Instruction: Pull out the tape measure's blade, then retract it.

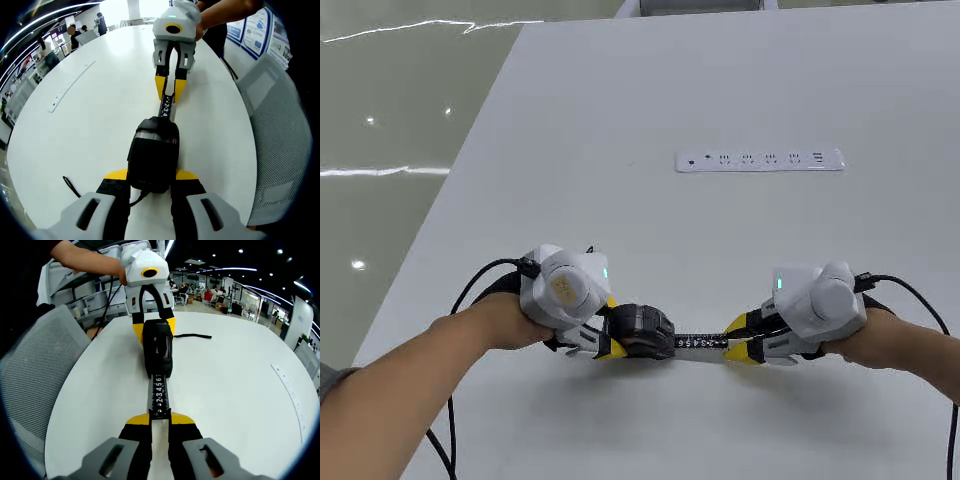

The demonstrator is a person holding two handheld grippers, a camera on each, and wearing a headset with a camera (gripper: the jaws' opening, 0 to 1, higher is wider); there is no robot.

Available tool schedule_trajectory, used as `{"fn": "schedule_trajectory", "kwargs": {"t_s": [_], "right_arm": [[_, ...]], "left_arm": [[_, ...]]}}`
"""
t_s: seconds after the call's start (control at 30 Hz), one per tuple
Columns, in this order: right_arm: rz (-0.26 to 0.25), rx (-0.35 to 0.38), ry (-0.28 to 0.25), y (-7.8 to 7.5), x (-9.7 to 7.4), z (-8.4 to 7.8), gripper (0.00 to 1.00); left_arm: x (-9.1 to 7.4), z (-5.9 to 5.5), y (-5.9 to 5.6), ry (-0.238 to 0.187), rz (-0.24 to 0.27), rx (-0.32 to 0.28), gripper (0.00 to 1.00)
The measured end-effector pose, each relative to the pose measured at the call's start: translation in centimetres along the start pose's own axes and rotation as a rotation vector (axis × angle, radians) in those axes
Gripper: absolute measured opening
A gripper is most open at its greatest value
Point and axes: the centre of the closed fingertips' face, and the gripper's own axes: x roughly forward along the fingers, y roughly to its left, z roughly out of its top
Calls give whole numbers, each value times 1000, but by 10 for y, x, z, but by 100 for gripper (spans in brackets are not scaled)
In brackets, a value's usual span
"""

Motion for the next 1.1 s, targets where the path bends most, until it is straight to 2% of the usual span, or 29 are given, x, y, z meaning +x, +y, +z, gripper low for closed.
{"fn": "schedule_trajectory", "kwargs": {"t_s": [1.1], "right_arm": [[-6,2,10,-1,-13,-11,9]], "left_arm": [[1,1,1,-2,1,-5,27]]}}
